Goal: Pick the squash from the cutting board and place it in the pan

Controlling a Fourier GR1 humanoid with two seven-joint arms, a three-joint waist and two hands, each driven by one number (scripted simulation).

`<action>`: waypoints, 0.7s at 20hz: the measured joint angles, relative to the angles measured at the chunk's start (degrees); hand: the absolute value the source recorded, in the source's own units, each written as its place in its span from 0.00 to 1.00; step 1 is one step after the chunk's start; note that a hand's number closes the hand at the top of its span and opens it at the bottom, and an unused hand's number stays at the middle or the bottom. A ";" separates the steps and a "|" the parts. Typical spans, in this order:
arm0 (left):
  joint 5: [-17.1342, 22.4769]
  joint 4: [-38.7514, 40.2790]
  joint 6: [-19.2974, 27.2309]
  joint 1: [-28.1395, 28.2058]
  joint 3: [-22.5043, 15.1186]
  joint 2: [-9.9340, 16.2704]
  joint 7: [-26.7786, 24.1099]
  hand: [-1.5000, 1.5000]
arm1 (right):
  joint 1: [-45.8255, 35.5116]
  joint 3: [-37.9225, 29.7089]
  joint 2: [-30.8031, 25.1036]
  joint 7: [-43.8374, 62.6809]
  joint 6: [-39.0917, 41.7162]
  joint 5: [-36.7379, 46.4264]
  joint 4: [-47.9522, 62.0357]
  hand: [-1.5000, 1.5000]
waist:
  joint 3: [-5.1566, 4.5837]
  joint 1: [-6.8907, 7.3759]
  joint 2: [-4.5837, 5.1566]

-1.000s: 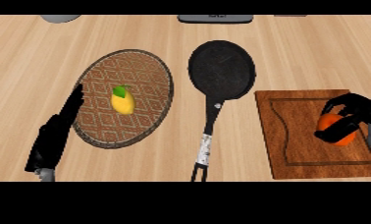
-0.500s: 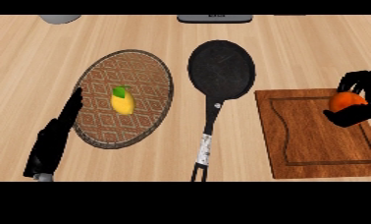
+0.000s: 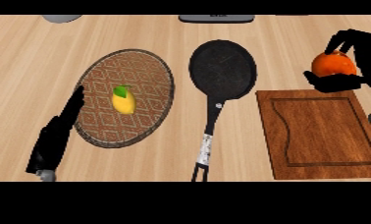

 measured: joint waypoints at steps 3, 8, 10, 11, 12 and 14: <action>-0.99 -0.53 0.36 -0.01 -0.65 -0.81 0.28 0.50 | -4.26 0.53 3.60 0.11 0.23 -0.18 1.48 1.00 | -0.01 0.25 0.04; -1.56 -1.61 0.03 -0.60 -0.88 -1.26 1.71 0.50 | -13.54 1.00 10.48 -0.15 0.05 -0.45 10.42 1.00 | 0.01 0.85 0.22; -1.28 -1.28 -0.49 -0.75 -0.46 -1.10 1.50 0.50 | -17.54 1.20 13.53 0.66 -0.05 -0.22 14.77 1.00 | 0.01 1.06 0.28; -1.47 -0.47 -0.36 -1.18 -0.45 -1.39 1.07 0.50 | -19.70 1.02 14.95 0.55 -0.50 -0.15 17.74 1.00 | 0.00 1.26 0.38; -1.95 -0.51 -0.03 -1.00 -0.83 -1.84 0.92 0.50 | -21.21 0.98 16.43 0.60 -0.85 -0.05 20.11 1.00 | 0.00 1.28 0.39; -2.05 -0.99 -0.32 -1.09 -0.85 -1.79 1.05 0.50 | -23.58 0.50 19.23 -0.82 -2.62 -0.07 25.38 1.00 | 0.01 1.47 0.46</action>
